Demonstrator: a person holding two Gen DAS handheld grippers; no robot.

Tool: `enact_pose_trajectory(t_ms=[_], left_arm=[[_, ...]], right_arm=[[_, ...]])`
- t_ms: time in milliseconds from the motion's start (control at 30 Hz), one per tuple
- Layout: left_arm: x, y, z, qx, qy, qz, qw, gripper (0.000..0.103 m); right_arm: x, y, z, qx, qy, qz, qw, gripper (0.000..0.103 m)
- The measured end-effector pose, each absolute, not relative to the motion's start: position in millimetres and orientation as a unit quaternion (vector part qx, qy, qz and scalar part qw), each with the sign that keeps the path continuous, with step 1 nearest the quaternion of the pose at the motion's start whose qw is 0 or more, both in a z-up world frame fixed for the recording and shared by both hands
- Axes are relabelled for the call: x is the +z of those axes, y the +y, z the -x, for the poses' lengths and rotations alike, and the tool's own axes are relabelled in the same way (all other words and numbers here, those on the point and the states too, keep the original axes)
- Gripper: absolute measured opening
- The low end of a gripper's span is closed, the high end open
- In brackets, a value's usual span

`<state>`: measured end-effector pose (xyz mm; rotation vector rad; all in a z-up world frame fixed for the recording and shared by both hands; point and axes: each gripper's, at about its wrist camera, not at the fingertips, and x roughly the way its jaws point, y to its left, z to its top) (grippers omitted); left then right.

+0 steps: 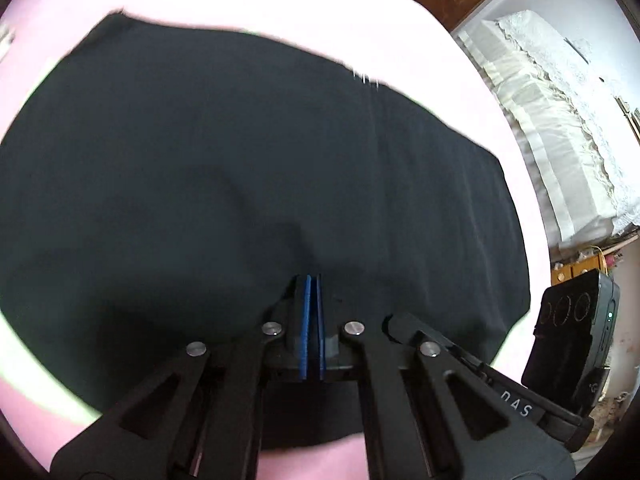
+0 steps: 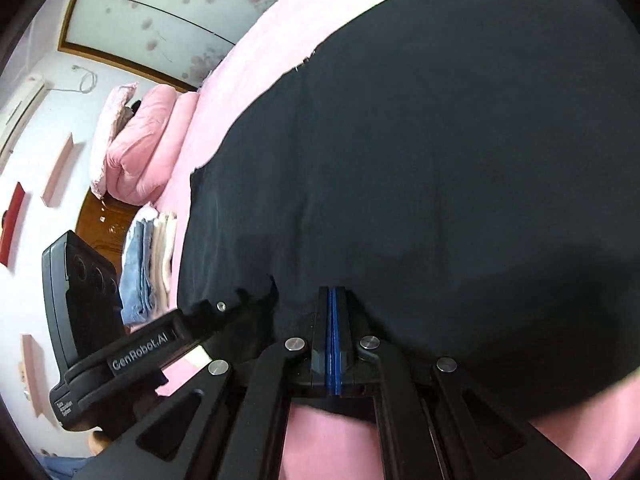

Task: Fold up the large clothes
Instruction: 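Press the folded black jacket flat with both tools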

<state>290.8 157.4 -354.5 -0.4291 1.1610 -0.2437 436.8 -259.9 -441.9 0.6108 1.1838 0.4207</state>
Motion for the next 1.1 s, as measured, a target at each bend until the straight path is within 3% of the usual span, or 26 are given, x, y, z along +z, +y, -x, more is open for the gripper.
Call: enact_pose_trajectory(t_ms=[433, 533, 800, 967, 1100], left_arm=[[-393, 143, -427, -0.045, 0.522, 0.135, 0.841, 0.001], [-405, 142, -430, -0.040, 0.513, 0.142, 0.846, 0.001], [-405, 163, -428, -0.034, 0.494, 0.120, 0.860, 0.001], [-403, 204, -432, -0.049, 0.490, 0.152, 0.857, 0.001], [-401, 241, -439, 0.145, 0.466, -0.026, 0.873, 0.001]], right_arm=[[-458, -247, -549, 0.180, 0.480, -0.218, 0.831, 0.000], [-481, -251, -548, 0.197, 0.480, -0.237, 0.821, 0.000], [-467, -228, -576, 0.212, 0.478, -0.248, 0.815, 0.000], [-442, -291, -572, 0.166, 0.461, -0.237, 0.839, 0.000], [-433, -373, -565, 0.066, 0.439, -0.210, 0.871, 0.000]])
